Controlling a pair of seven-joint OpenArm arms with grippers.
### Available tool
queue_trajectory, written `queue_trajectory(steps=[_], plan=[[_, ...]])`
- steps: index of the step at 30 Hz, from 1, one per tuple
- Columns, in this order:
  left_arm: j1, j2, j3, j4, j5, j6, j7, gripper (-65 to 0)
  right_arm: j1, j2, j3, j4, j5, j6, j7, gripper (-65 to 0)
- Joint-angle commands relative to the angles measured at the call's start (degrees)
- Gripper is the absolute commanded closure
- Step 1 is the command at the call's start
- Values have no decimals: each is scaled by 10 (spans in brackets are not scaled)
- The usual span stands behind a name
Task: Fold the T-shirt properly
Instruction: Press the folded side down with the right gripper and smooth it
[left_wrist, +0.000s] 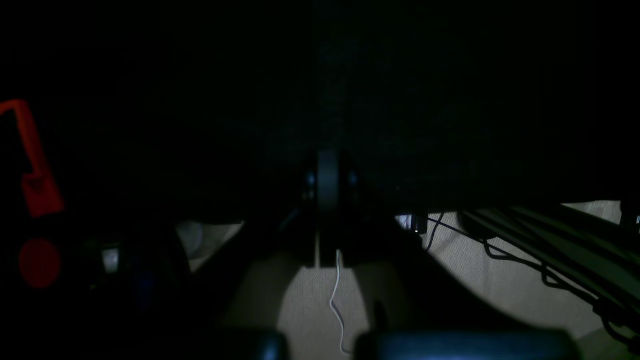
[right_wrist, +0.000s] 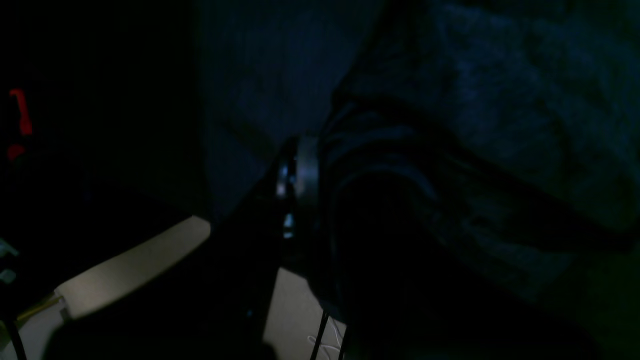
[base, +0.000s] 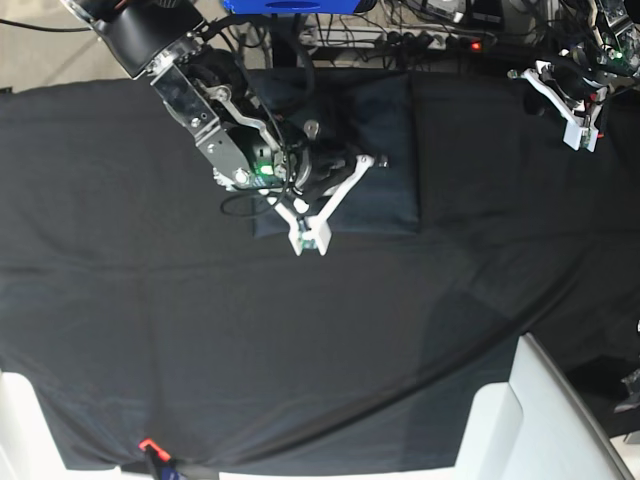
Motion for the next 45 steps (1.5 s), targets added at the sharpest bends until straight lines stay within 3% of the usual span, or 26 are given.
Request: queue_trajectory(steps=[1, 9, 15, 45], plan=[[2, -9, -3, 7, -4, -3, -7, 0, 11, -8, -1, 8, 6, 2, 6, -2], [2, -9, -3, 7, -4, -3, -7, 0, 11, -7, -1, 8, 5, 2, 47, -2], [1, -9, -3, 6, -4, -3, -7, 0, 8, -9, -21, 6, -25, 2, 49, -2], [-3, -9, -3, 6, -4, -3, -7, 0, 17, -9, -54, 8, -23, 7, 36, -2]])
